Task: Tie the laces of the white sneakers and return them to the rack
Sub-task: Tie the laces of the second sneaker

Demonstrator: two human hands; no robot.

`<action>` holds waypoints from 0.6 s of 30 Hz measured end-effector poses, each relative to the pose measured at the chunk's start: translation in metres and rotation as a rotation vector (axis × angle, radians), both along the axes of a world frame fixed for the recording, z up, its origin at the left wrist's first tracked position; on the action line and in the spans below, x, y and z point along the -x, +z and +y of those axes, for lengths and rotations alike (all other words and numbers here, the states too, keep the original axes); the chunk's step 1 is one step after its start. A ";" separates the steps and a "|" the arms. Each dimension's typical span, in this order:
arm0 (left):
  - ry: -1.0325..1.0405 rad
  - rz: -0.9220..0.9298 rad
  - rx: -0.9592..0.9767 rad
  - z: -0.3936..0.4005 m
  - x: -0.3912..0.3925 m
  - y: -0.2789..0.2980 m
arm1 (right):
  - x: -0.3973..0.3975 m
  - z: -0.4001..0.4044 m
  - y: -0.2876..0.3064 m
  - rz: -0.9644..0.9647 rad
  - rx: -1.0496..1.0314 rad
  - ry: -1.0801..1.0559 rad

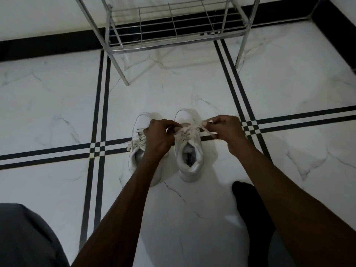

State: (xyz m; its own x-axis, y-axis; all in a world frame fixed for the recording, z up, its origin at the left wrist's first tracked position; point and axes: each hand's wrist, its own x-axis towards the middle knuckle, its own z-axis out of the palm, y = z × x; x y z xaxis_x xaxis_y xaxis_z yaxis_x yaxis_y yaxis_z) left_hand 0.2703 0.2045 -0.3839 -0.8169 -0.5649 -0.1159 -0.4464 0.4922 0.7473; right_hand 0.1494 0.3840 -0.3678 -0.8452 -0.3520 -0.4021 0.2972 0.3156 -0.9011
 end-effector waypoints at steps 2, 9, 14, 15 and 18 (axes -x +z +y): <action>-0.008 -0.070 0.171 -0.004 -0.010 0.000 | 0.006 0.015 -0.008 -0.097 -0.029 -0.114; -0.044 -0.185 0.451 -0.005 -0.036 0.000 | 0.001 0.032 -0.037 -0.103 -0.350 -0.091; -0.041 -0.208 0.654 0.000 -0.045 0.000 | 0.009 0.030 -0.028 -0.033 -0.542 -0.046; -0.039 -0.223 0.675 0.002 -0.044 -0.001 | 0.010 0.031 -0.029 -0.004 -0.550 -0.044; -0.028 -0.281 0.696 0.005 -0.044 -0.001 | 0.004 0.033 -0.033 0.054 -0.558 -0.033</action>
State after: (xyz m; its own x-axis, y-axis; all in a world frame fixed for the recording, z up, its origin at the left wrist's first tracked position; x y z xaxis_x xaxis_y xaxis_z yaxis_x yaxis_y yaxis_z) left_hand 0.3147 0.2096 -0.3852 -0.8246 -0.5631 0.0541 -0.5546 0.8236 0.1188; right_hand 0.1451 0.4166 -0.4005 -0.8768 -0.0711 -0.4756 0.2734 0.7399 -0.6147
